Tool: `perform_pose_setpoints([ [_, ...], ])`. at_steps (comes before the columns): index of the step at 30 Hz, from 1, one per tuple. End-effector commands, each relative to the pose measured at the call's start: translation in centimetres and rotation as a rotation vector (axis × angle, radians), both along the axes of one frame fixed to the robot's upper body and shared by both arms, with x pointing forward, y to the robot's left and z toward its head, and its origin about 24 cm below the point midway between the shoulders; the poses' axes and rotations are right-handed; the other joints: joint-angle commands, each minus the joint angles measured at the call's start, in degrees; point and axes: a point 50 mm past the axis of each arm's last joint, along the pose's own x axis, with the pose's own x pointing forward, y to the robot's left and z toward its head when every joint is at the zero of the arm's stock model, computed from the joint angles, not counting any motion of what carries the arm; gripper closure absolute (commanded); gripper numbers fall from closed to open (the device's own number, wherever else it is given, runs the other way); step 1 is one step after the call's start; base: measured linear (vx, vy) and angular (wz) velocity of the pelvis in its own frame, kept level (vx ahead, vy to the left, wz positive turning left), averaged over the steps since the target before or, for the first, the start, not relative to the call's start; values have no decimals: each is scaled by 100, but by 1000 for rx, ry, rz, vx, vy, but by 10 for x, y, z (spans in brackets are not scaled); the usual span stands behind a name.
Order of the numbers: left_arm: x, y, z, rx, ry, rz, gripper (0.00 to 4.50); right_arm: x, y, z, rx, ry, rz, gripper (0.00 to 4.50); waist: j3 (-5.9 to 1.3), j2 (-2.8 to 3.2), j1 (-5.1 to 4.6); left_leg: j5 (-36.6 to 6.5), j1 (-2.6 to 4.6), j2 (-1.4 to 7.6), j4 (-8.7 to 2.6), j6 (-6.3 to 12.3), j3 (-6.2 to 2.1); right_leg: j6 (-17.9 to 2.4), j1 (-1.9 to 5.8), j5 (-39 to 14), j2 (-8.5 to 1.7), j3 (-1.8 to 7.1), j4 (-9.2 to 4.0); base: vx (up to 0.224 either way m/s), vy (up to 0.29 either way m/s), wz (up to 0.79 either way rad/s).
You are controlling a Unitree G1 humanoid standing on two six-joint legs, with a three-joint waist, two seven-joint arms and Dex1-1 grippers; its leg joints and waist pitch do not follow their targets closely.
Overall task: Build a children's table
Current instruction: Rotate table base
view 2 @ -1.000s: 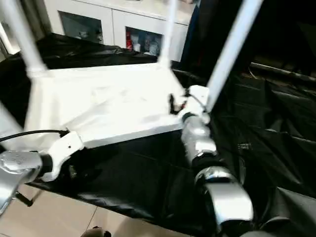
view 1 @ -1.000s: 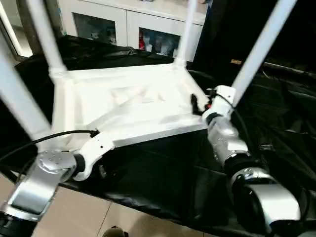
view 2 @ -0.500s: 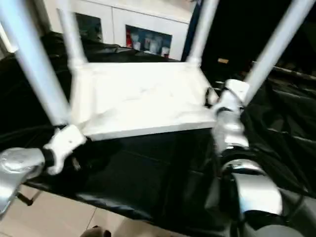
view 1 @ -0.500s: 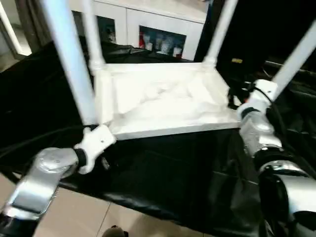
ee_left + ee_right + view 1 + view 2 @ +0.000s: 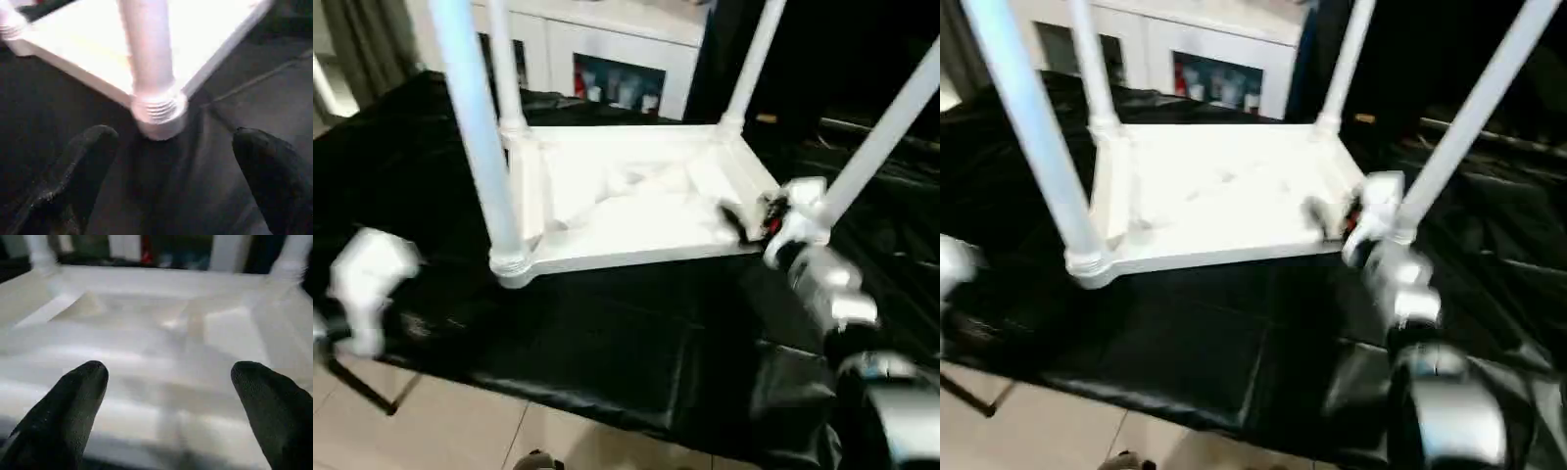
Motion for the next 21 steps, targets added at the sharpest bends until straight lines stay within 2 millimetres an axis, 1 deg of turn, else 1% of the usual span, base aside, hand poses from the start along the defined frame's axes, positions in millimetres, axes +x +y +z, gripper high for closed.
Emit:
perform_pose_setpoints([
  [1, 6, 1, 2, 15, -35, 12, 3, -2, -3, 3, -7, -7, 18, 2, -328, 175, -14, -2388, 219, 348, -526, -319, -200, -1041, 124, -1918, -387, 375, -486, 0, 0, 0],
  [2, 9, 1, 3, 4, -59, 21, 3, -5, -4, -1, -14, 10, 22, 2, -331, 179, -3, -2403, 205, 350, -536, -346, -211, -1033, 143, -1945, -398, 371, -486, 0, 0, 0],
  [3, 15, -2, 3, -35, -90, 27, 3, -9, -6, -6, -25, 34, 25, 2, -325, 169, 9, -2471, 228, 352, -539, -397, -206, -1041, 129, -1959, -402, 373, -495, 0, 0, 0],
  [4, 20, -8, 4, -72, -118, 19, 3, -12, -8, -9, -31, 54, 27, 2, -325, 169, 9, -2471, 228, 352, -539, -397, -206, -1041, 129, -1959, -402, 373, -495, 0, 0, 0],
  [5, 23, -10, 4, -94, -125, 15, 3, -14, -10, -11, -33, 66, 25, 2, -318, 176, 39, -2558, 245, 349, -535, -429, -216, -1023, 137, -2100, -429, 375, -518, 0, 0, 0],
  [6, 28, -17, 2, -126, -134, 3, 3, -16, -12, -13, -46, 80, 15, 2, -315, 177, 29, -2556, 219, 343, -546, -433, -228, -1009, 166, -2148, -433, 372, -518, 0, 0, 0],
  [7, 29, -18, 2, -131, -136, 2, 3, -16, -13, -14, -49, 82, 12, 2, -311, 170, 39, -2576, 217, 340, -549, -443, -229, -981, 175, -2250, -438, 367, -535, 0, 0, 0],
  [8, 41, -28, -2, -173, -153, -2, 3, -18, -16, -15, -61, 86, -21, 2, -312, 203, 62, -2647, 255, 334, -540, -465, -232, -897, 150, -2397, -443, 373, -562, 0, 0, 0],
  [9, 42, -29, -2, -177, -155, -2, 3, -18, -17, -15, -61, 86, -25, 2, -319, 169, 62, -2653, 262, 333, -535, -462, -238, -892, 158, -2446, -455, 369, -570, 0, 0, 0],
  [10, 46, -32, -4, -191, -160, -2, 3, -19, -18, -15, -63, 85, -38, 2, -325, 161, 61, -2591, 239, 329, -537, -446, -244, -870, 182, -2451, -460, 366, -568, 0, 0, 0],
  [11, 52, -35, -6, -200, -166, 7, 3, -19, -19, -14, -50, 83, -57, 2, -335, 161, 55, -2453, 210, 324, -540, -427, -246, -846, 206, -2395, -452, 364, -559, 0, 0, 0],
  [12, 58, -38, -9, -204, -167, 15, 3, -18, -21, -12, -41, 74, -81, 2, -332, 188, 64, -2423, 221, 322, -536, -419, -245, -827, 192, -2386, -455, 369, -570, 0, 0, 0],
  [13, 64, -41, -12, -209, -168, 19, 3, -18, -24, -11, -38, 69, -107, 2, -350, 194, 63, -2352, 230, 324, -524, -419, -240, -852, 193, -2247, -454, 372, -551, 0, 0, 0],
  [14, 72, -48, -15, -237, -172, 14, 3, -19, -28, -10, -50, 64, -149, 2, -353, 175, 60, -2264, 231, 321, -525, -408, -232, -843, 196, -2160, -442, 368, -545, 0, 0, 0],
  [15, 73, -49, -15, -249, -176, 15, 3, -19, -29, -11, -60, 65, -160, 2, -363, 179, 63, -2225, 240, 323, -520, -407, -227, -884, 195, -2086, -447, 369, -540, 0, 0, 0],
  [16, 75, -50, -14, -258, -179, 16, 3, -19, -30, -11, -68, 66, -170, 2, -371, 187, 65, -2179, 230, 328, -517, -405, -228, -926, 203, -1973, -452, 367, -521, 0, 0, 0],
  [17, 81, -55, -14, -303, -190, 20, 3, -20, -34, -14, -81, 86, -208, 2, -371, 148, 49, -2041, 184, 323, -526, -387, -225, -971, 235, -1811, -435, 358, -503, 0, 0, 0],
  [18, 82, -55, -14, -305, -191, 21, 3, -20, -34, -14, -83, 89, -214, 2, -395, 161, 61, -1933, 209, 324, -507, -373, -209, -1043, 222, -1568, -434, 362, -472, 0, 0, 0],
  [19, 89, -59, -15, -320, -193, 30, 3, -20, -38, -18, -103, 114, -256, 2, -390, 142, 52, -1813, 174, 308, -505, -328, -201, -1072, 248, -1457, -427, 357, -463, 0, 0, 0],
  [20, 92, -61, -17, -322, -189, 31, 3, -21, -40, -21, -119, 133, -276, 2, -404, 149, 66, -1730, 203, 300, -490, -310, -189, -1092, 234, -1357, -421, 357, -454, 0, 0, 0],
  [21, 92, -61, -17, -323, -189, 31, 3, -21, -40, -21, -120, 134, -278, 2, -404, 149, 66, -1730, 203, 300, -490, -310, -189, -1092, 234, -1357, -421, 357, -454, 0, 0, 0],
])
